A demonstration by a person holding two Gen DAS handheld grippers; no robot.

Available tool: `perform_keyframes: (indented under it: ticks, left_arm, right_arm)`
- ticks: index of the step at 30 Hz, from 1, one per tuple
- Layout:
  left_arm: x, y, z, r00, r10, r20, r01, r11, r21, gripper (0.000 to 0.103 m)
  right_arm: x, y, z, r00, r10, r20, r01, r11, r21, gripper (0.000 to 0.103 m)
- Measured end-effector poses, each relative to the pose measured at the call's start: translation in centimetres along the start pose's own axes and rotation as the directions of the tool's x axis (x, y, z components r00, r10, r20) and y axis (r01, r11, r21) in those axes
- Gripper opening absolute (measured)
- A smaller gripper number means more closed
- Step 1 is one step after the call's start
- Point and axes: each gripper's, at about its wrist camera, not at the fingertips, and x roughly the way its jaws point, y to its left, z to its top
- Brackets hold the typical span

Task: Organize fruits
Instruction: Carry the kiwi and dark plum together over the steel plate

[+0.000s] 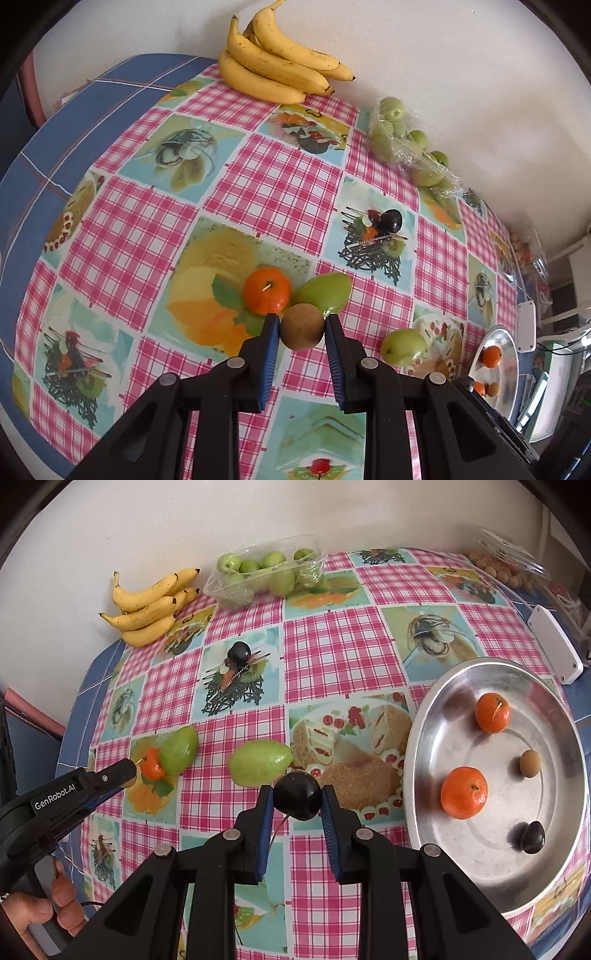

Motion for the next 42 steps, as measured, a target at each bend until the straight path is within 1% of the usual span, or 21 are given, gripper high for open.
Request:
perform_keyframes:
  ticks: [7,15,19,28,42]
  left_arm:
    - [0.4,-0.2,-0.4,1.000,-0.001,-0.017,0.000,1.000,-0.011,0.027]
    - [0.4,-2.1,-1.0,1.000,-0.011,-0.021,0.011,1.000,0.007,0.027]
    - [0.6,-3.4,-1.5,0.999,-0.016,-0.029,0.016,1.000,0.024,0.027]
    - [1.1,-6.6,-2.9,0.999,-0.023,-0.043,0.026,0.996,0.080,0.027]
    - [1.5,-11.3,-5.1,0.998,-0.036,-0.059,0.046,0.984,0.175,0.027]
  right_arm:
    - [0.2,-0.3,-0.3,1.000,-0.001,-0.019,0.001,1.000,0.002,0.027]
    - [-0.1,-1.8,0.0,0.999,-0.028,-0.032,0.030,0.999,0.037,0.027]
    - [-0.4,-2.8,0.1,0.999,-0.029,-0.037,0.031,0.998,0.055,0.027]
    - [-1.6,-5.0,0.0,0.999,-0.034,-0.011,0.035,0.995,0.097,0.027]
    - [-3.3,-9.9,0.0,0.998,-0.061,0.008,0.059,0.982,0.177,0.027]
